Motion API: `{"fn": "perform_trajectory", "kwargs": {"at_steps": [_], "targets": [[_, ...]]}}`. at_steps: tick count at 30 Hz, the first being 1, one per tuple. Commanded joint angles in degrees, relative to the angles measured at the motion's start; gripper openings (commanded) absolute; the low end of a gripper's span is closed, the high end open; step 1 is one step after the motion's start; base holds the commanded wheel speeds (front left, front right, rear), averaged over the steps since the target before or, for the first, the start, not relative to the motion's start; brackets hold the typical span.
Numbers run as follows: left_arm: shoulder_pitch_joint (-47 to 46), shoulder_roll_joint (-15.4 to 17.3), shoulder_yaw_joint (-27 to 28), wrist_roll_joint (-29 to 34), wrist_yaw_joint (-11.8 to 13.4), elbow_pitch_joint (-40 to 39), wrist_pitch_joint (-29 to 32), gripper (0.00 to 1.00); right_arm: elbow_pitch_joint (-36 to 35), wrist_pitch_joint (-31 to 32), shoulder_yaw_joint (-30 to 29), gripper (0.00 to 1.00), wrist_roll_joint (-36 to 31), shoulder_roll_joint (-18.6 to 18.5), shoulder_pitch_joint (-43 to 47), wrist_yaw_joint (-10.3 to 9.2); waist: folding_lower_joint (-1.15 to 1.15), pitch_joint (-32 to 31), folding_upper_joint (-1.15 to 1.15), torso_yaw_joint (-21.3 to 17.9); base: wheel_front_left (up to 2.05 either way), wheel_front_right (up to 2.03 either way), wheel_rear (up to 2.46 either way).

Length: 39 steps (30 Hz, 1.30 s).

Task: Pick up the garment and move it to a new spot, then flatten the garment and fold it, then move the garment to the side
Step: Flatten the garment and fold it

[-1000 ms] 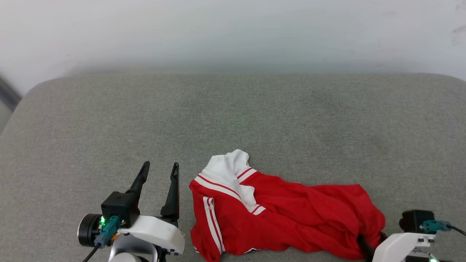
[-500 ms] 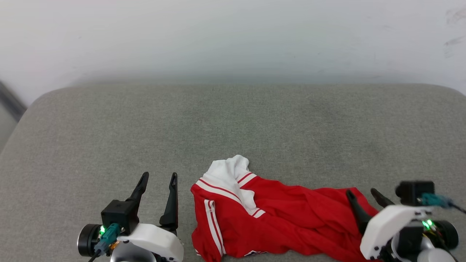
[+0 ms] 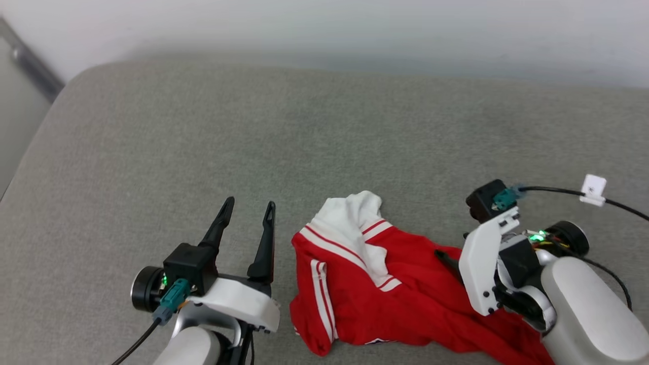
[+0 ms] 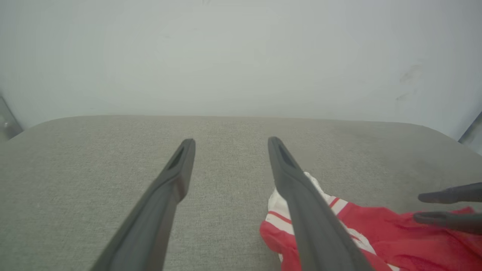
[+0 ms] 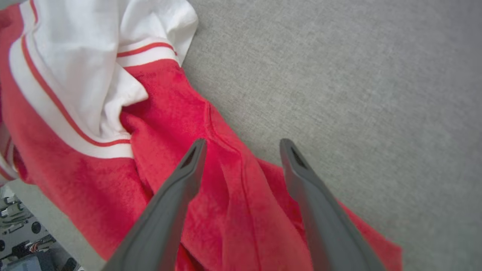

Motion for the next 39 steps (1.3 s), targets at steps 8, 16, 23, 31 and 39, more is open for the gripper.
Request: {"fn": "perform_trajectory", "kwargs": {"at_steps": [8,16,23,31,39], "targets": [[-2.77,-1.93,-0.04,0.23,-0.69,2.44,-1.83,1.00,10.34,4.00,11.89,1.00,7.30,-2.55,-6.94,-0.03,0.00,4.49,0.00,3.89,0.00,0.00,0.00],[-2.93,-2.18,0.55,-0.36,-1.06,3.99,-2.55,1.00,13.56,3.24,16.71,0.00,10.59,-2.49,-11.60,-0.02,0.00,3.72,0.00,3.39,0.00,0.00,0.00],[-1.19,-1.69,0.97,-0.47,-0.48,4.21,-2.83,1.00,9.12,-4.61,12.01,0.00,9.34,-2.92,-14.78,-0.03,0.00,1.59,0.00,0.84,0.00,0.00,0.00],[-0.35,-1.22,0.78,-0.66,-0.12,3.63,-2.42,1.00,3.71,-10.37,-3.62,0.00,5.91,-2.90,-6.99,-0.03,0.00,0.10,0.00,-1.63,0.00,0.00,0.00],[0.48,-0.50,0.53,-1.12,0.02,3.03,-1.84,1.00,3.11,-10.38,-26.51,0.00,-2.71,6.51,11.76,-0.02,0.00,-0.23,0.00,-2.90,0.00,0.00,0.00]]}}
